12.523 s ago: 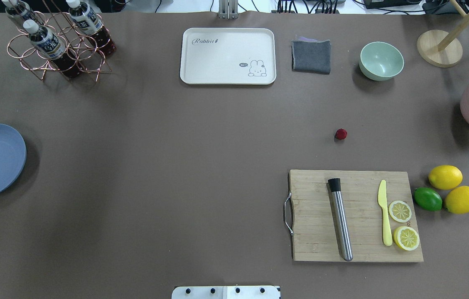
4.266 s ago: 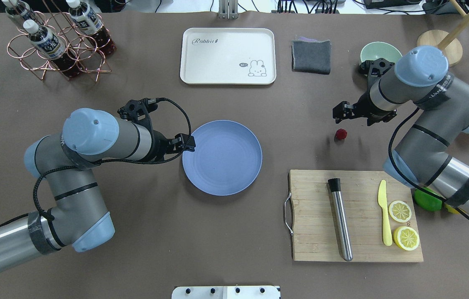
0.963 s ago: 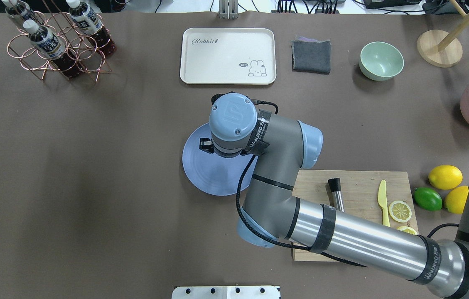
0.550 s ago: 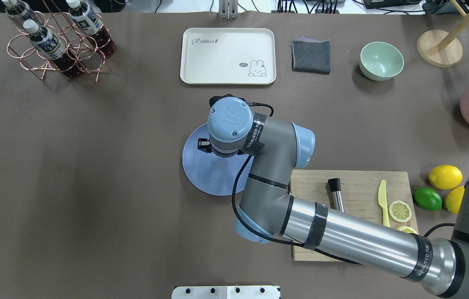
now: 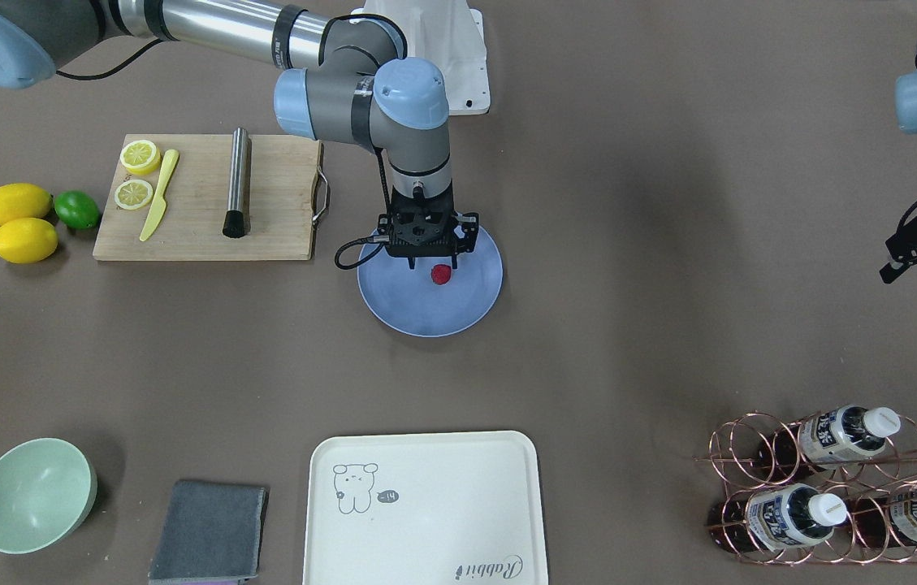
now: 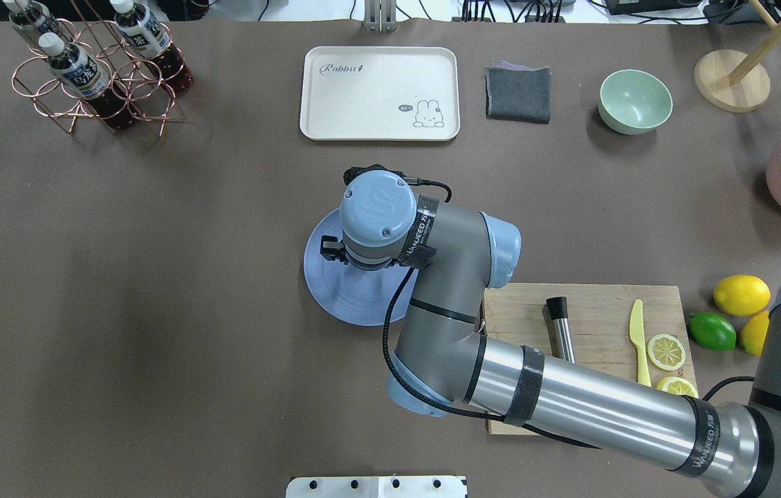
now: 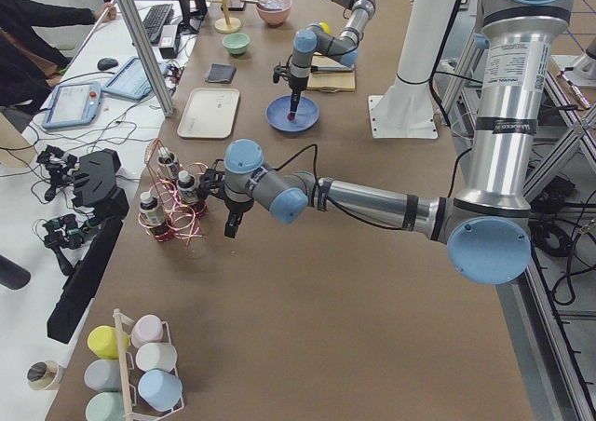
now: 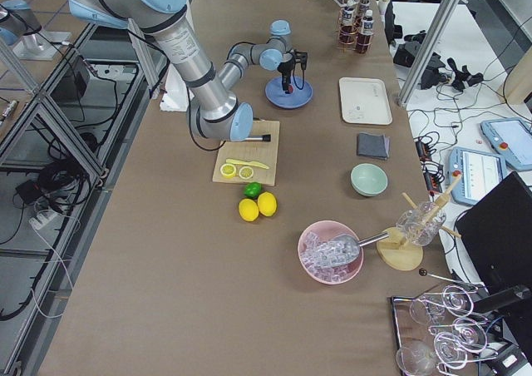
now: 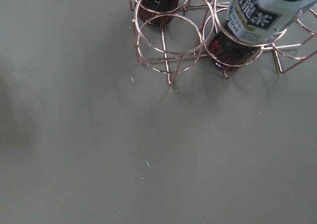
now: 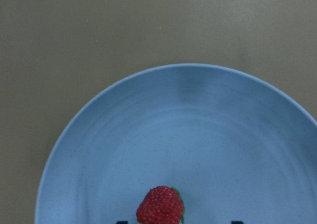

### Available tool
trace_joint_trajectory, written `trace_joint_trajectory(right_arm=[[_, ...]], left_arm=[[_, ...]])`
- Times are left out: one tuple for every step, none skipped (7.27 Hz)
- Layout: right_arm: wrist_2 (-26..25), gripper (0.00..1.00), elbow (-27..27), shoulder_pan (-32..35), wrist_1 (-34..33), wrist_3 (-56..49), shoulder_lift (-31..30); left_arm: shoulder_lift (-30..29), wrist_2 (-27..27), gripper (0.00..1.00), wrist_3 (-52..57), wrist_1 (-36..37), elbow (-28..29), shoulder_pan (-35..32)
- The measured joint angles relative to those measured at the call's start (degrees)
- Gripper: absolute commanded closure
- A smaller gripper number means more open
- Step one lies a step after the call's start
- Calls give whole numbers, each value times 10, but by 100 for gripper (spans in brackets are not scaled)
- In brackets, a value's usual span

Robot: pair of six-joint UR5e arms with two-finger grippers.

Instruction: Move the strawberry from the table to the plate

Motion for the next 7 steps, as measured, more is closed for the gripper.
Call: trace_joint_trajectory(right_arm=[[15, 0, 42, 17, -43, -2, -5], [53, 0, 101, 49, -102, -14, -21], [102, 0, 169, 98, -161, -50, -55], [137, 0, 233, 151, -209, -118, -110], [160, 0, 285, 212, -242, -223, -185], [186, 0, 307, 285, -255, -352, -257], [219, 0, 302, 365, -259, -488, -317]], left_arm=[[1, -3, 2, 0, 0, -1, -2], [4, -13, 2, 0, 0, -3, -8], [9, -28, 2, 1, 0, -4, -19], [13, -42, 2, 1, 0, -6, -30], [16, -55, 2, 8, 1, -9, -39], [18, -61, 2, 38, 14, -9, -48], [21, -62, 2, 91, 47, -9, -63]])
